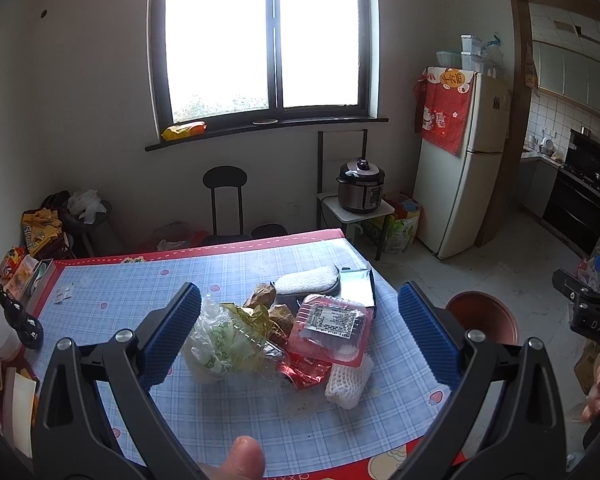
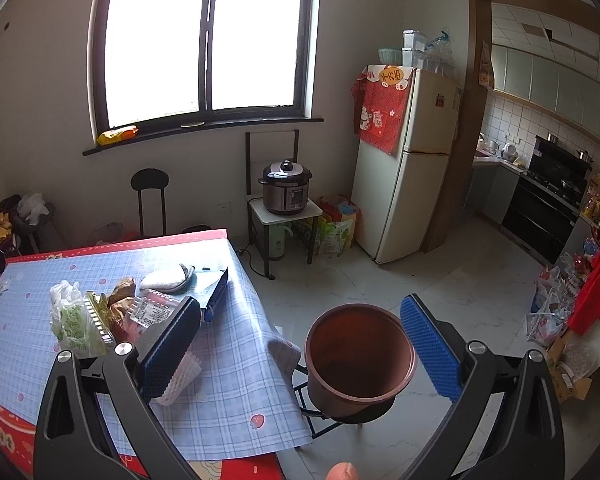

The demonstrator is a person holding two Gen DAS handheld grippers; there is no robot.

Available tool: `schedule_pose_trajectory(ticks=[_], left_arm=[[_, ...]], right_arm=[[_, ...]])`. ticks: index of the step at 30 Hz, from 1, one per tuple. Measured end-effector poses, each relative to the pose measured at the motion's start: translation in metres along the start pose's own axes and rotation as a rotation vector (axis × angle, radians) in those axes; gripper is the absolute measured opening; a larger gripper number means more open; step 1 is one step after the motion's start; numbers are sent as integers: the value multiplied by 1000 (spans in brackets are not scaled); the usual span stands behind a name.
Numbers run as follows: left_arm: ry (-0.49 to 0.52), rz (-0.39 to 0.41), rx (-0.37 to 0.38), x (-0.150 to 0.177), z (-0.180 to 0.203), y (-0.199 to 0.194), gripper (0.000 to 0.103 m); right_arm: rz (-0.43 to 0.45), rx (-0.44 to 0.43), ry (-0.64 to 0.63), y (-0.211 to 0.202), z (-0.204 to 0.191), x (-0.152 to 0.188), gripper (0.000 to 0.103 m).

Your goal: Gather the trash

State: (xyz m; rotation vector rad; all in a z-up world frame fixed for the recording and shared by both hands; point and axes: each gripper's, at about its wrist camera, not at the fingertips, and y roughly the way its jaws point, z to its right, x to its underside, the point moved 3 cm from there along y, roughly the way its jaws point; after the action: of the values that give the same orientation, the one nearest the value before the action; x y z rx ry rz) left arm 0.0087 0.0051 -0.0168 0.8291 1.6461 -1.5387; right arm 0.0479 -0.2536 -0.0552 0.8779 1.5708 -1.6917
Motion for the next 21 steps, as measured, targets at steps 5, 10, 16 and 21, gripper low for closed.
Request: schedule_pose_trajectory(ticks=[5,10,16,21], left_arm=[[-73,-4,-6,18,-8,7,98],[-143,-9,-78,49,-23,14,98],[-252,-106,-223,97,-69,19,98],[-264,-192,-253,120,-110,32,98]], right_arm=[[-33,-45,-37,17,4,5,98],[-108,-159,-48,52,5,22,98],[-179,-256,-95,93,-25,54,98],[-282,-365,-87,115,-69,69,98]])
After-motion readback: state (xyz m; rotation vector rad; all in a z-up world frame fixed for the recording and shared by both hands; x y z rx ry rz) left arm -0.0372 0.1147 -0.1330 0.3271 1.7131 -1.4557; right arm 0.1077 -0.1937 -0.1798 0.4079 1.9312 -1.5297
